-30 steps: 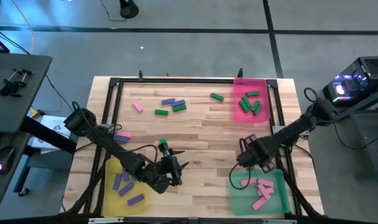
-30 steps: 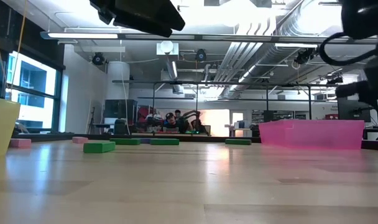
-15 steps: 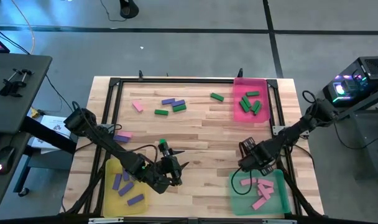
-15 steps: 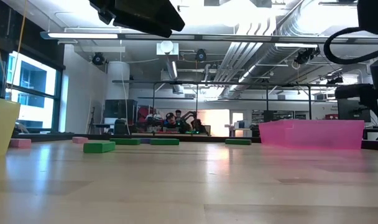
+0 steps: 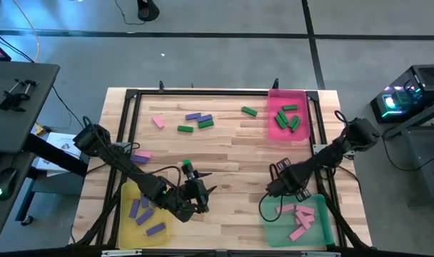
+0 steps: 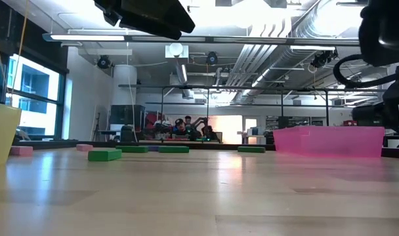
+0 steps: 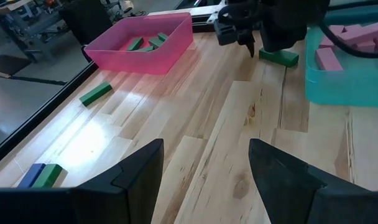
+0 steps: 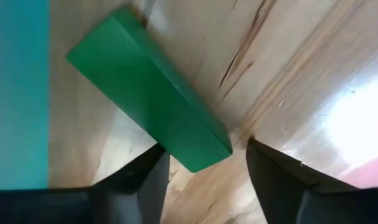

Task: Sort blocks
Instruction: Put the green block into the pink bin

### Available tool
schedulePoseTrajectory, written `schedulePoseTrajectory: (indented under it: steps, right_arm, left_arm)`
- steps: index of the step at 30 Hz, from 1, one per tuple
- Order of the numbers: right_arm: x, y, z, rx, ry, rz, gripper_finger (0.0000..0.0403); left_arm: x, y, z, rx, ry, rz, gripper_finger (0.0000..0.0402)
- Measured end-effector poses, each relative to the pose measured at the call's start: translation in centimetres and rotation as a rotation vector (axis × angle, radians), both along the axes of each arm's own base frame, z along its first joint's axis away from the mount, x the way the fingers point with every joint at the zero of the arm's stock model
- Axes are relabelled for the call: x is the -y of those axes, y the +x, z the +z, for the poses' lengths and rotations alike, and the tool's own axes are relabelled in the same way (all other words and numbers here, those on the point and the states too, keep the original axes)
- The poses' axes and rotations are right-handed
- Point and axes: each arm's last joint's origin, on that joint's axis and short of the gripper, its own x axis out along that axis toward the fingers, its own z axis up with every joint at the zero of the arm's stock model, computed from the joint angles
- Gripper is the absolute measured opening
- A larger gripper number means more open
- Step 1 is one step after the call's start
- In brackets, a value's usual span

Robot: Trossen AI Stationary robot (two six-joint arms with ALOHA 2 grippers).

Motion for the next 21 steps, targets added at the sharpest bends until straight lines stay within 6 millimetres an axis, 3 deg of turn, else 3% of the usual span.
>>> schedulePoseTrajectory:
  steps: [4,10,15,21]
  right_arm:
    - [0.4,0.5,0.0,0.011,0.037,-0.026,0.0138]
    - [1.4,1.1,0.1,0.037,0.046,-0.130,0.0019]
    - [2.0,1.6,0.8,0.072,0.048,-0.190,0.0012]
    - [2.0,3.3,2.8,0.230,0.028,-0.212,0.0002]
  left_arm:
    - [0.0,0.0,0.0,-0.001,0.001,0.000,0.0223]
    - [0.0,0.0,0.0,-0.002,0.001,0.000,0.0223]
    - [0.0,0.0,0.0,-0.002,0.001,0.001,0.0223]
    - [0.0,0.0,0.0,-0.001,0.000,0.001,0.0223]
